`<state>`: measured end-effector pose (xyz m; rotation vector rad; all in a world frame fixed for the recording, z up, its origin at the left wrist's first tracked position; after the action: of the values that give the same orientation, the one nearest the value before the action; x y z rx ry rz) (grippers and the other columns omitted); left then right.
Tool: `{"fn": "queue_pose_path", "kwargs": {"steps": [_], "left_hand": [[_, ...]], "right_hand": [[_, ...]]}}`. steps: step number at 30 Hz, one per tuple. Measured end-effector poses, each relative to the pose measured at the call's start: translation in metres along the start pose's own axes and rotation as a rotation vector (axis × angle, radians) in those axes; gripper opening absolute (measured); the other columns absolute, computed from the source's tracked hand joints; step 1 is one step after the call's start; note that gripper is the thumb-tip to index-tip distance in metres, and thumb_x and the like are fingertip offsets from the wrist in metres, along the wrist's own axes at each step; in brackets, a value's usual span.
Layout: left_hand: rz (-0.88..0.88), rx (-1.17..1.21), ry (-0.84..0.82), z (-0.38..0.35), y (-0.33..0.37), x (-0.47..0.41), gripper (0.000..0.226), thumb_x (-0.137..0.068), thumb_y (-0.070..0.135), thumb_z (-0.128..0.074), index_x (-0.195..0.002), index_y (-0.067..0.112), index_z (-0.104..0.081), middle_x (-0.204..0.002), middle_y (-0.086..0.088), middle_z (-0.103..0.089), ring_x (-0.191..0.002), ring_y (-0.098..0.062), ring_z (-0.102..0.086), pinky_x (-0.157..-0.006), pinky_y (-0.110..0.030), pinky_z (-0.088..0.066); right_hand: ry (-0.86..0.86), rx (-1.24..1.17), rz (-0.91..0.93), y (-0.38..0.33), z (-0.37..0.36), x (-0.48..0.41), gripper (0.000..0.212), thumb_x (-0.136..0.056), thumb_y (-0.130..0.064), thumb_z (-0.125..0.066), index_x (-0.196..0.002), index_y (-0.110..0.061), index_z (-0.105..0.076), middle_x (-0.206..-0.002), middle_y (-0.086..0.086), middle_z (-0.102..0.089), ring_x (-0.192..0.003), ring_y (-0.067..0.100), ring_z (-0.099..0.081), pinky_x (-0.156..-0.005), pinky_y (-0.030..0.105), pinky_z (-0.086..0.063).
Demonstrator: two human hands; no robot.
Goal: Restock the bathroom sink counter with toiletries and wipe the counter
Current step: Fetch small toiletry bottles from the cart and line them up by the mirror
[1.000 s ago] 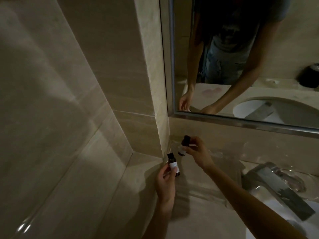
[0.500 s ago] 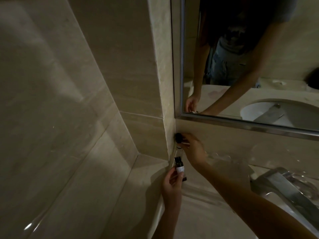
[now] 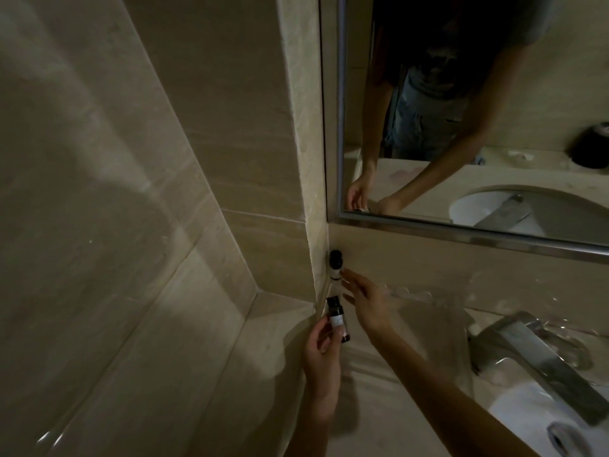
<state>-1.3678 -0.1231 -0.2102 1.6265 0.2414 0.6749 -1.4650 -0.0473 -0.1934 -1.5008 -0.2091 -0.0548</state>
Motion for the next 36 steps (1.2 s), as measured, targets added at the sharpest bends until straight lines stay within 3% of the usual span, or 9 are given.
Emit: {"fn": "queue_pose_path", "kwargs": {"steps": [5, 11, 13, 16, 20, 24, 29, 32, 36], "left_hand": [[0.024, 0.03, -0.015, 0.001, 0.004, 0.001, 0.037, -0.085, 0.019, -0.068, -0.121, 0.011, -0.061, -0.108, -0.001, -0.069, -0.095, -0.007, -0.065, -0.072, -0.013, -0.053], [0.029, 0.03, -0.012, 0.001, 0.004, 0.003, 0.034, -0.087, 0.023, -0.066, -0.119, 0.015, -0.062, -0.108, 0.002, -0.069, -0.095, -0.007, -0.065, -0.073, -0.014, -0.052], [0.031, 0.03, -0.001, 0.0, 0.005, 0.003, 0.037, -0.086, 0.027, -0.066, -0.12, 0.014, -0.062, -0.11, 0.0, -0.069, -0.097, -0.009, -0.065, -0.076, -0.016, -0.052], [0.038, 0.028, 0.017, 0.0, 0.006, 0.003, 0.033, -0.087, 0.025, -0.066, -0.118, 0.013, -0.064, -0.101, 0.005, -0.07, -0.088, -0.001, -0.066, -0.069, -0.011, -0.051], [0.032, 0.023, 0.028, -0.001, 0.008, 0.004, 0.028, -0.09, 0.019, -0.064, -0.116, 0.011, -0.066, -0.098, 0.005, -0.071, -0.082, 0.004, -0.067, -0.067, -0.01, -0.051], [0.008, 0.006, 0.048, -0.004, 0.009, 0.01, 0.023, -0.092, 0.017, -0.06, -0.114, 0.013, -0.067, -0.1, 0.003, -0.072, -0.085, 0.005, -0.066, -0.068, -0.009, -0.051], [-0.026, -0.093, 0.03, -0.006, 0.01, 0.016, 0.02, -0.093, 0.015, -0.059, -0.11, 0.018, -0.07, -0.094, 0.014, -0.072, -0.089, 0.007, -0.065, -0.078, -0.01, -0.051], [-0.052, -0.172, 0.025, -0.007, 0.011, 0.018, 0.025, -0.091, 0.009, -0.061, -0.115, 0.009, -0.067, -0.096, 0.017, -0.065, -0.091, 0.012, -0.062, -0.076, -0.003, -0.046], [-0.07, -0.202, 0.04, -0.009, 0.014, 0.019, 0.027, -0.092, 0.006, -0.059, -0.118, 0.007, -0.063, -0.106, 0.009, -0.062, -0.098, -0.001, -0.06, -0.075, 0.002, -0.042]], "right_hand": [[-0.077, -0.022, -0.097, -0.012, -0.008, -0.007, 0.038, -0.103, -0.006, -0.031, -0.138, -0.007, -0.045, -0.143, 0.009, -0.047, -0.132, 0.019, -0.044, -0.105, 0.026, -0.036], [-0.086, -0.117, -0.176, -0.024, -0.012, -0.01, 0.04, -0.101, 0.001, -0.032, -0.138, -0.006, -0.045, -0.143, 0.008, -0.045, -0.134, 0.021, -0.04, -0.114, 0.036, -0.032], [-0.077, -0.076, -0.16, -0.025, -0.009, -0.009, 0.039, -0.101, -0.002, -0.036, -0.138, -0.008, -0.046, -0.139, 0.004, -0.048, -0.126, 0.017, -0.046, -0.111, 0.033, -0.035], [-0.085, 0.015, -0.153, -0.022, 0.003, 0.003, 0.038, -0.099, -0.009, -0.045, -0.136, -0.011, -0.047, -0.128, 0.003, -0.055, -0.111, 0.015, -0.055, -0.098, 0.031, -0.045], [-0.268, 0.057, -0.253, -0.012, 0.013, 0.031, 0.027, -0.094, -0.017, -0.058, -0.12, -0.008, -0.061, -0.107, 0.009, -0.069, -0.096, 0.018, -0.067, -0.084, 0.031, -0.057], [-0.277, 0.072, -0.212, -0.005, 0.011, 0.037, 0.02, -0.093, -0.009, -0.057, -0.111, -0.003, -0.063, -0.095, 0.011, -0.067, -0.076, 0.016, -0.068, -0.062, 0.021, -0.055], [-0.221, 0.095, -0.195, -0.001, 0.018, 0.028, 0.021, -0.089, -0.004, -0.064, -0.109, -0.001, -0.064, -0.096, 0.013, -0.066, -0.079, 0.019, -0.068, -0.066, 0.028, -0.059], [-0.073, 0.135, -0.122, -0.008, 0.025, 0.014, 0.015, -0.084, -0.008, -0.07, -0.096, -0.016, -0.065, -0.093, 0.003, -0.068, -0.082, 0.01, -0.066, -0.071, 0.022, -0.055], [0.059, 0.24, -0.016, -0.01, 0.021, -0.01, 0.026, -0.08, -0.018, -0.075, -0.104, -0.018, -0.066, -0.094, -0.01, -0.069, -0.086, 0.0, -0.063, -0.072, 0.016, -0.047]]}}
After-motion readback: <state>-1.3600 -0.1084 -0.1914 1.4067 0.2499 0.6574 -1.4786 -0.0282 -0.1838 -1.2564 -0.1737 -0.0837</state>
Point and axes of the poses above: each hand's wrist, its own x-axis away from the middle knuckle, its own z-axis out of the back of the hand, y = z × x, the point moved 1 cm from there along -x, towards the middle knuckle
